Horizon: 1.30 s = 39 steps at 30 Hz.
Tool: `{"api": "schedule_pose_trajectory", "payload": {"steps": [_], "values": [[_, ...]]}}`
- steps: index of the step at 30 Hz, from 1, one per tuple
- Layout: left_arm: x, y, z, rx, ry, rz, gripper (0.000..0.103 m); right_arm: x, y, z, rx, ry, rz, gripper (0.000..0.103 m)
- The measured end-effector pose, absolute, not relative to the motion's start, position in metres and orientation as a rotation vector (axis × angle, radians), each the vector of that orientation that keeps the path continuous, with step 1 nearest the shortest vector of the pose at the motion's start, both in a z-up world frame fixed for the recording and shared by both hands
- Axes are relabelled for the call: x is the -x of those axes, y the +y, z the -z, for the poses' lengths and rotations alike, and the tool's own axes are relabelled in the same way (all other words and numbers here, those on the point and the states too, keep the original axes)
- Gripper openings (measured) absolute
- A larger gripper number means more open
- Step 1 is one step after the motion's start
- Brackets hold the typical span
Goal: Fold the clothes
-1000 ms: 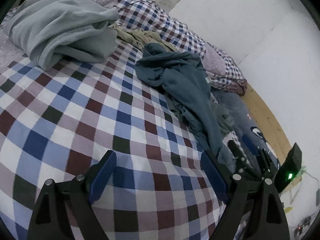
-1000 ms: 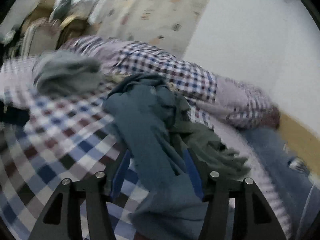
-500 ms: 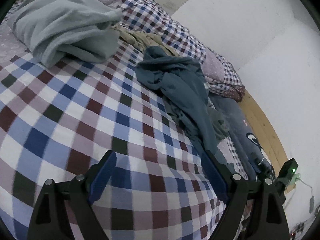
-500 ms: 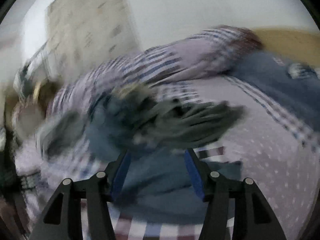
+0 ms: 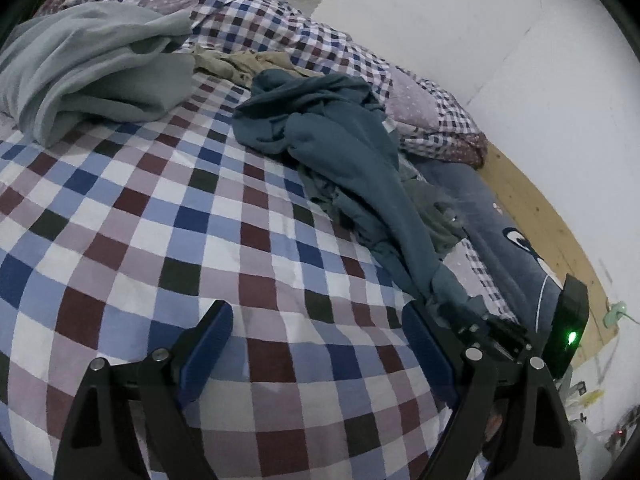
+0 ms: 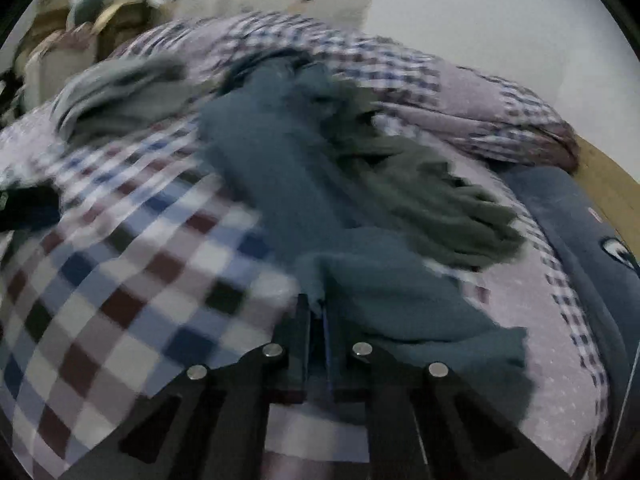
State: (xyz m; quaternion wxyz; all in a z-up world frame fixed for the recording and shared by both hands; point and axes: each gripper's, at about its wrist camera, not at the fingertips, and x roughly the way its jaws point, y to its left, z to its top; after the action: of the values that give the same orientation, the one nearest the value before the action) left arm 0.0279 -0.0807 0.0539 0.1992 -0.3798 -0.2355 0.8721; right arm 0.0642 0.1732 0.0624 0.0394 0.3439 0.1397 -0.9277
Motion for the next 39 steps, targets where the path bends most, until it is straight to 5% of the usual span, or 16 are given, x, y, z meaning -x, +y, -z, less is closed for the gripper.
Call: {"api": "schedule_pose_trajectory", "payload": {"steps": [11, 16, 20, 22, 25, 34, 39], "values": [[-0.025, -0.081, -0.057, 1.036, -0.72, -2.426, 0.089, -0.11, 0.4, -0.132, -0.894, -0.47, 3.457, 0.004], [-0.024, -0.075, -0.057, 1.028, -0.721, -2.413, 0.089, -0.128, 0.48, -0.099, -1.118, -0.808, 3.59, 0.005], [-0.023, -0.071, -0.056, 1.021, -0.715, -2.419, 0.089, -0.133, 0.511, -0.072, -1.375, -0.968, 3.606, 0.016], [-0.022, -0.069, -0.055, 1.027, -0.715, -2.42, 0.089, -0.139, 0.51, -0.077, -1.341, -0.993, 3.651, 0.053], [-0.022, -0.067, -0.054, 1.032, -0.715, -2.419, 0.089, -0.149, 0.492, -0.101, -1.118, -0.931, 3.766, 0.076], [-0.025, -0.072, -0.058, 1.009, -0.747, -2.43, 0.089, -0.166, 0.446, -0.138, -0.661, -1.038, 3.714, 0.086], [-0.024, -0.084, -0.059, 0.998, -0.805, -2.449, 0.089, -0.118, 0.368, -0.131, -0.762, -0.633, 3.407, 0.086]]}}
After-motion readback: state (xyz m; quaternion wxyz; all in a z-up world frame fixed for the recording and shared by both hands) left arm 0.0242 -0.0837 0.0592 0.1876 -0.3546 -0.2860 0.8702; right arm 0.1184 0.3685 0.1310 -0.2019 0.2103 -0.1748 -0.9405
